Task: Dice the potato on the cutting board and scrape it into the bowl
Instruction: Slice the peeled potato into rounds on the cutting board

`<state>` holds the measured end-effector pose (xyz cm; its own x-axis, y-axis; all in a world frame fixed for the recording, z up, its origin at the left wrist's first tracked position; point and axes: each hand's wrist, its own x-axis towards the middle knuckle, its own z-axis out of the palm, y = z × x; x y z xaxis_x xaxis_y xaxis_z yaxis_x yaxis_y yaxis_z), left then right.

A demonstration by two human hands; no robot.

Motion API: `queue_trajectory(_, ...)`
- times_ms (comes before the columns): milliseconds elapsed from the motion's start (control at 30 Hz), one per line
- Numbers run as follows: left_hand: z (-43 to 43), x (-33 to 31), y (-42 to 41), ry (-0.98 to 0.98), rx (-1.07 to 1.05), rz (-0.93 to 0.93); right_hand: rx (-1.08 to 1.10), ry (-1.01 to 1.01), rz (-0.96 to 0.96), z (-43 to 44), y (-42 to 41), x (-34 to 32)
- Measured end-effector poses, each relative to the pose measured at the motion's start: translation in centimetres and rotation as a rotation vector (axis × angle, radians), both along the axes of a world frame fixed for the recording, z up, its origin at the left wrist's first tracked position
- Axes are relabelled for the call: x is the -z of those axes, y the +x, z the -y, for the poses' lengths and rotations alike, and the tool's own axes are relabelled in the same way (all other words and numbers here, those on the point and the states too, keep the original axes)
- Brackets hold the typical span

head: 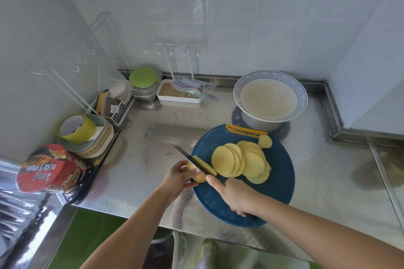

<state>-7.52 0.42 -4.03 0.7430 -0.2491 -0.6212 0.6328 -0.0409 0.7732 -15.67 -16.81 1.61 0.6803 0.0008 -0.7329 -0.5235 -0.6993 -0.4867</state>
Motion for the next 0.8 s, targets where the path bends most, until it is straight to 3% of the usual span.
queue_trajectory(300, 0.5, -0.2, -0.1, 0.033, -0.012, 0.001, -0.019, -0.023, 0.030, 2.6, -3.2, 0.0)
queue_trajectory(800, 0.2, -0.4, 0.4, 0.055, 0.029, -0.003, -0.012, 0.029, -0.118, 0.3, 2.0, -0.5)
